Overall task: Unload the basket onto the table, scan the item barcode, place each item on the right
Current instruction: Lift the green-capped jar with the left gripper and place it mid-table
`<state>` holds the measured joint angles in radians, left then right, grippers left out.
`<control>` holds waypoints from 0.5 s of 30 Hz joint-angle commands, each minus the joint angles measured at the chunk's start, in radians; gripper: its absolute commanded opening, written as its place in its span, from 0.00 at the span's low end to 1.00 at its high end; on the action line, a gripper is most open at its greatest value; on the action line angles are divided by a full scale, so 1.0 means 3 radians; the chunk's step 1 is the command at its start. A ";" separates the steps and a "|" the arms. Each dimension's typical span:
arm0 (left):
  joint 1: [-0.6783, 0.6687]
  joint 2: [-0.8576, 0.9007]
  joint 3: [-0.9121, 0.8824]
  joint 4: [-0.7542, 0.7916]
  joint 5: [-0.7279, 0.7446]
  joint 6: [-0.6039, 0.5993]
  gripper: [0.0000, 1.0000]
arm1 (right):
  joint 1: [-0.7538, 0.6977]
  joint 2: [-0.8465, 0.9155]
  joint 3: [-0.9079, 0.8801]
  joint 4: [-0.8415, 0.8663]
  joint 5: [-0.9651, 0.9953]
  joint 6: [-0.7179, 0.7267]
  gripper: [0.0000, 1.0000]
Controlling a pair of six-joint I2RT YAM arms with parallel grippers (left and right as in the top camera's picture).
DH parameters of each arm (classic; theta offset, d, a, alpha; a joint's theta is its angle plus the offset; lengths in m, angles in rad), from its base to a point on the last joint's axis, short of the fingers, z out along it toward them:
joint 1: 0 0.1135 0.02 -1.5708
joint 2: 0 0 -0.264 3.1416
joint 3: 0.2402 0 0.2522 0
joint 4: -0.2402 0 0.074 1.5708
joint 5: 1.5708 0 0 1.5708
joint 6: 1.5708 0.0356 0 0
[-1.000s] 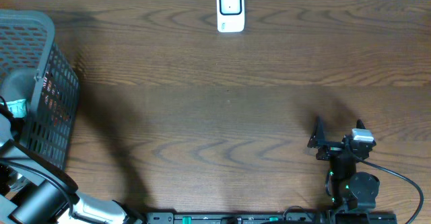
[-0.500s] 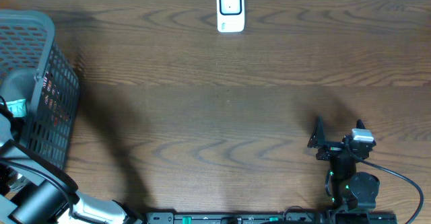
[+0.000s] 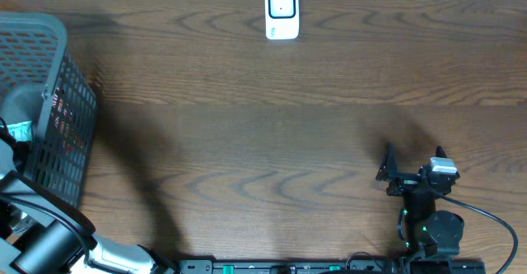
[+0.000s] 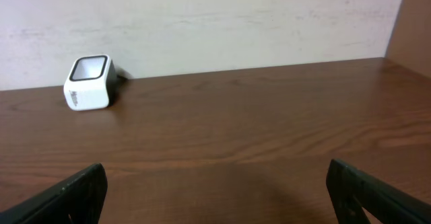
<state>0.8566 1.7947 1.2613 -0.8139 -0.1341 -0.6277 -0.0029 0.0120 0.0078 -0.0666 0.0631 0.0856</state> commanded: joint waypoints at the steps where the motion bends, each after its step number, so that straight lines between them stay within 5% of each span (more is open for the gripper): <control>1: 0.0009 0.0156 -0.0050 0.0005 -0.0043 0.0018 0.98 | 0.0022 -0.0018 -0.0008 -0.0009 -0.0004 -0.0042 0.99; 7: 0.0009 0.0383 -0.0050 0.0003 -0.0041 0.0017 0.99 | 0.0022 -0.0018 -0.0008 -0.0009 -0.0004 -0.0042 0.99; 15: 0.0009 0.0247 0.0075 -0.0182 -0.0018 0.0018 0.70 | 0.0022 -0.0018 -0.0008 -0.0009 -0.0004 -0.0042 0.99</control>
<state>0.8566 1.8561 1.2720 -0.8360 -0.1345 -0.6224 -0.0029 0.0120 0.0078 -0.0666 0.0631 0.0856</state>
